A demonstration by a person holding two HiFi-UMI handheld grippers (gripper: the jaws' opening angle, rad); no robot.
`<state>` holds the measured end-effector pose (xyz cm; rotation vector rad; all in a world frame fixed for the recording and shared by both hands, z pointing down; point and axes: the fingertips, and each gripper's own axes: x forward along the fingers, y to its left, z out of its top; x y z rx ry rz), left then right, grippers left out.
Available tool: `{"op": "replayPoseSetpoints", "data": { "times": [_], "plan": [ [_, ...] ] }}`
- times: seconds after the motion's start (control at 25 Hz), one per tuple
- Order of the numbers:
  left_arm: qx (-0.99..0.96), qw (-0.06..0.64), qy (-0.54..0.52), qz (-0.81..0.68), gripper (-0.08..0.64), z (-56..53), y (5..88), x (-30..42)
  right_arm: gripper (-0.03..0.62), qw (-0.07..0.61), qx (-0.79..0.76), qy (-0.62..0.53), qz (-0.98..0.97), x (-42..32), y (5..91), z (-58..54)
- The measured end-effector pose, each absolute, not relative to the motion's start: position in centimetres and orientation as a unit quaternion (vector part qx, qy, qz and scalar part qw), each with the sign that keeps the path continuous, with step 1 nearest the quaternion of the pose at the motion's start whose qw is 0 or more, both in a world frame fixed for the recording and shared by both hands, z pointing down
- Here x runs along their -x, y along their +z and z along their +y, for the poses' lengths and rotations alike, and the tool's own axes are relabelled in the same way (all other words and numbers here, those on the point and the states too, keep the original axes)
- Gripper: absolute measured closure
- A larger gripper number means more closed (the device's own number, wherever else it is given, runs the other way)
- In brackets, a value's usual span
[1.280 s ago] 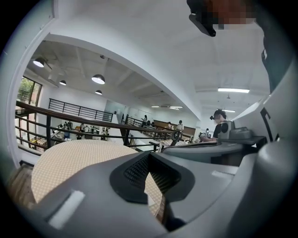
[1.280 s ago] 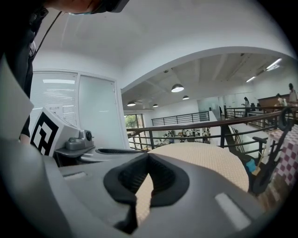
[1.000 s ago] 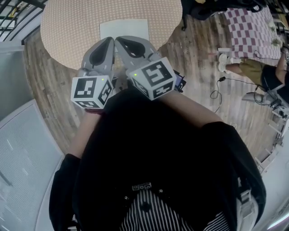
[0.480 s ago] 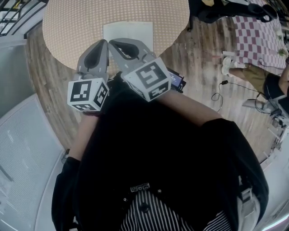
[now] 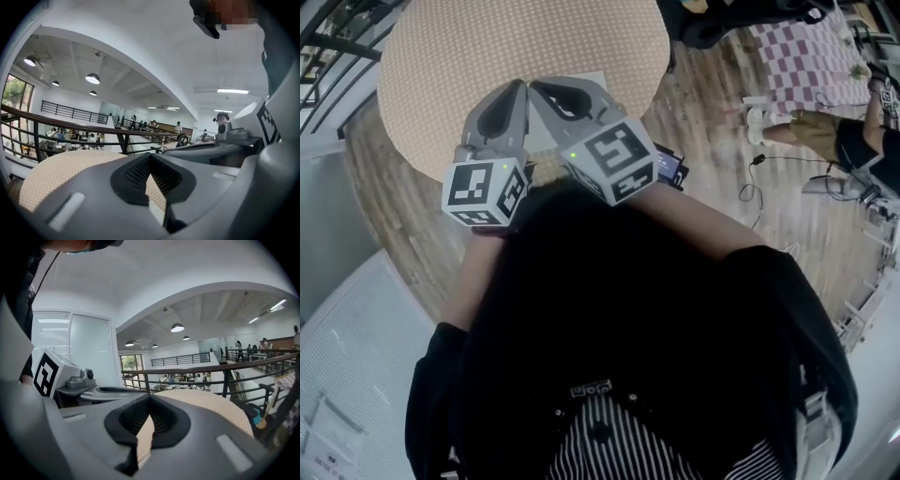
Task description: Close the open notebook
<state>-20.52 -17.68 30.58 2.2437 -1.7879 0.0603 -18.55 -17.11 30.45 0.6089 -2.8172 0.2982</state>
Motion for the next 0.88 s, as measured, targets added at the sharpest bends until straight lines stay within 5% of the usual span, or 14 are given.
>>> {"op": "replayPoseSetpoints", "data": {
  "times": [0.88],
  "plan": [
    [-0.841, 0.207, 0.043, -0.498, 0.558, -22.3, 36.4, 20.5, 0.591, 0.176, -0.309, 0.148, -0.923, 19.0, 35.7, -21.8]
  ]
}}
